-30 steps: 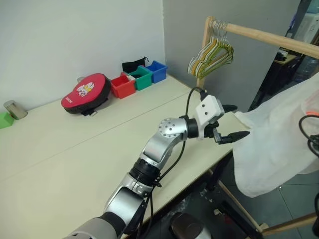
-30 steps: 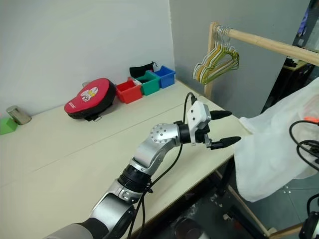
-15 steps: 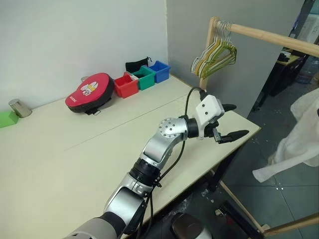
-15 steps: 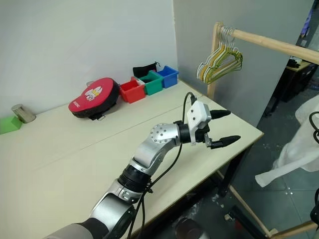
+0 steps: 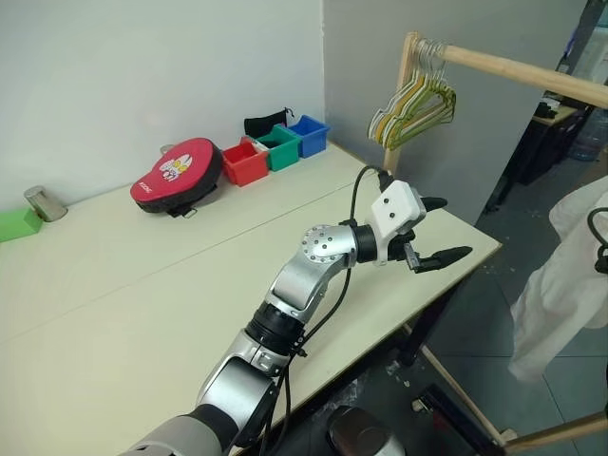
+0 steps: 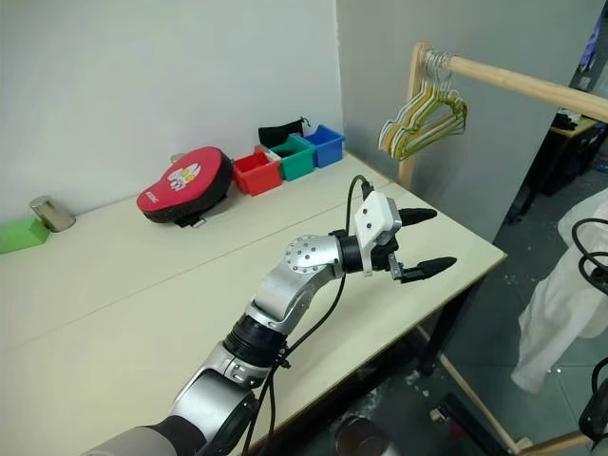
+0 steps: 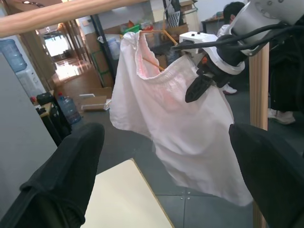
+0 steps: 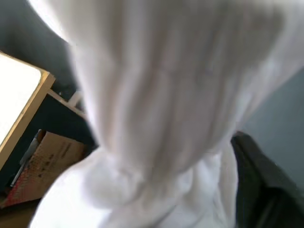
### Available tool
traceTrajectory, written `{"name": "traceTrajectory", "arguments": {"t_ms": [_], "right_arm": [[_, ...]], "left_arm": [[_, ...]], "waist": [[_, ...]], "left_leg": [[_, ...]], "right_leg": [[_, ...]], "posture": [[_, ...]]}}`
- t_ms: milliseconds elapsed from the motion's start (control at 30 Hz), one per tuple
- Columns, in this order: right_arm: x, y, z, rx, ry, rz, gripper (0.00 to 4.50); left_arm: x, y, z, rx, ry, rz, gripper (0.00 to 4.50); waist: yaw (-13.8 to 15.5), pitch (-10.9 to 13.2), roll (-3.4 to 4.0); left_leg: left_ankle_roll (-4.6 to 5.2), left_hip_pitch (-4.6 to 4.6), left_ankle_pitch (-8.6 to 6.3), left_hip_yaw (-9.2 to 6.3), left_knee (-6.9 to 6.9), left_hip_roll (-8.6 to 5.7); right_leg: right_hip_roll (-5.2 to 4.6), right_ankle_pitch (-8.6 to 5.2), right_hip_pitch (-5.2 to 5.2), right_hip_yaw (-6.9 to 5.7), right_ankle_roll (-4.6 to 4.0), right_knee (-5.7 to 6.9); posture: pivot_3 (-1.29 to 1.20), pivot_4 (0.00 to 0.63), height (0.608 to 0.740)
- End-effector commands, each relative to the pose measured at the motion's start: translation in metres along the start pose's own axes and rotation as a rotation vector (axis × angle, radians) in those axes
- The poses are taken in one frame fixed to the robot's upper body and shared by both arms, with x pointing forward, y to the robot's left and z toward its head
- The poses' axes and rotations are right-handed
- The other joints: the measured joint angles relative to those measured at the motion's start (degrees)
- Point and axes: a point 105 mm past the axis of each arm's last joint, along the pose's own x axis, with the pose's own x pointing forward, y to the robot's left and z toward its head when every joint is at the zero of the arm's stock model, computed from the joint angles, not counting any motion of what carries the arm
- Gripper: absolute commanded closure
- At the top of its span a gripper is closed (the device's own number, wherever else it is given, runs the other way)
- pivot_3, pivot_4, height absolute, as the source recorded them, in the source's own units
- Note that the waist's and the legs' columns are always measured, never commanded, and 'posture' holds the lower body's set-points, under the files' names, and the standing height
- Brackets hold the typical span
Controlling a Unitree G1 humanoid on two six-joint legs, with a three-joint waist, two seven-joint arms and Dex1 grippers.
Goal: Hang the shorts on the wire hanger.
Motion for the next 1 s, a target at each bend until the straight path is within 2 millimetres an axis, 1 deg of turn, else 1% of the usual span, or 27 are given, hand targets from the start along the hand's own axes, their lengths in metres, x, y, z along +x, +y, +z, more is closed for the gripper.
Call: {"name": "traceTrajectory", "arguments": {"t_ms": [33, 100, 133, 267, 433, 533, 733, 800, 833, 900, 933, 1000], "right_arm": [[-0.024, -0.006, 0.015, -0.020, -0.112, -0.082, 0.68], [-0.030, -0.004, 0.014, -0.021, -0.130, -0.095, 0.20], [-0.033, -0.002, 0.014, -0.022, -0.140, -0.103, 0.04], [-0.046, 0.001, 0.016, -0.042, -0.207, -0.137, 0.04], [-0.055, 0.006, 0.016, -0.041, -0.274, -0.142, 0.04], [-0.061, 0.007, 0.015, -0.037, -0.309, -0.161, 0.04], [-0.075, 0.004, 0.015, -0.050, -0.379, -0.222, 0.04], [-0.083, 0.004, 0.017, -0.058, -0.422, -0.269, 0.04], [-0.093, 0.011, 0.022, -0.092, -0.477, -0.278, 0.04], [-0.111, 0.034, 0.028, -0.203, -0.583, -0.271, 0.04], [-0.114, 0.050, 0.026, -0.250, -0.610, -0.239, 0.04], [-0.115, 0.068, 0.021, -0.299, -0.629, -0.212, 0.04]], "left_arm": [[0.001, 0.000, 0.013, 0.047, -0.034, -0.008, 0.00], [0.002, 0.000, 0.013, 0.046, -0.035, -0.012, 0.00], [0.002, 0.000, 0.013, 0.046, -0.035, -0.017, 0.00], [0.004, -0.002, 0.012, 0.047, -0.036, -0.035, 0.00], [0.006, -0.003, 0.011, 0.041, -0.040, -0.048, 0.00], [0.006, -0.004, 0.010, 0.039, -0.044, -0.060, 0.00], [0.006, -0.005, 0.010, 0.039, -0.048, -0.070, 0.00], [0.005, -0.004, 0.010, 0.040, -0.047, -0.069, 0.00], [0.003, -0.003, 0.009, 0.039, -0.041, -0.064, 0.00], [-0.005, 0.005, 0.004, 0.018, -0.008, -0.029, 0.00], [-0.010, 0.011, 0.002, 0.009, 0.000, 0.003, 0.00], [-0.019, 0.019, 0.001, -0.005, 0.011, 0.048, 0.00]], "waist": [[0.17, 0.00, 0.00], [0.08, 0.00, 0.00], [0.02, 0.00, 0.00], [-0.21, -0.01, 0.00], [-0.59, -0.01, 0.00], [-1.65, 0.00, 0.00], [-2.30, -0.01, 0.01], [-2.81, -0.01, 0.00], [-3.08, 0.00, 0.00], [-3.64, -0.04, 0.09], [-4.26, -0.04, 0.09], [-5.15, -0.05, 0.03]], "left_leg": [[0.00, -0.01, 0.00, -0.01, 0.00, 0.01], [0.00, -0.02, 0.00, 0.01, 0.00, 0.02], [0.01, -0.02, -0.01, 0.01, 0.00, 0.02], [0.01, -0.02, 0.00, 0.00, 0.00, 0.04], [0.02, -0.05, -0.01, 0.00, -0.01, 0.06], [0.02, -0.05, -0.01, -0.01, -0.01, 0.07], [0.03, -0.08, -0.02, -0.01, -0.03, 0.07], [0.03, -0.08, -0.02, -0.01, -0.02, 0.08], [0.03, -0.08, -0.03, -0.02, -0.02, 0.08], [0.03, -0.09, -0.03, -0.02, -0.03, 0.08], [0.03, -0.08, -0.03, 0.00, -0.05, 0.11], [0.03, -0.08, -0.03, -0.07, -0.06, 0.11]], "right_leg": [[0.00, -0.01, 0.00, 0.01, 0.02, 0.00], [0.00, -0.01, -0.02, 0.04, 0.03, 0.00], [0.00, -0.01, -0.02, 0.05, 0.03, 0.00], [0.00, -0.01, -0.03, 0.05, 0.03, 0.00], [0.00, -0.02, -0.06, 0.06, 0.04, -0.01], [0.00, -0.02, -0.06, 0.05, 0.04, -0.02], [0.00, -0.04, -0.11, 0.05, 0.06, -0.02], [0.00, -0.04, -0.11, 0.04, 0.06, -0.02], [0.00, -0.05, -0.11, 0.04, 0.05, -0.02], [0.00, -0.05, -0.12, 0.04, 0.05, -0.03], [-0.01, -0.06, -0.18, 0.07, 0.04, -0.01], [0.04, -0.06, -0.18, 0.02, 0.04, -0.01]], "posture": [[-0.52, 0.025, 0.740], [-0.54, 0.025, 0.740], [-0.54, 0.024, 0.740], [-0.57, 0.025, 0.740], [-0.60, 0.028, 0.740], [-0.60, 0.028, 0.740], [-0.62, 0.029, 0.740], [-0.62, 0.029, 0.740], [-0.62, 0.029, 0.740], [-0.62, 0.028, 0.740], [-0.62, 0.027, 0.740], [-0.62, 0.026, 0.740]]}}
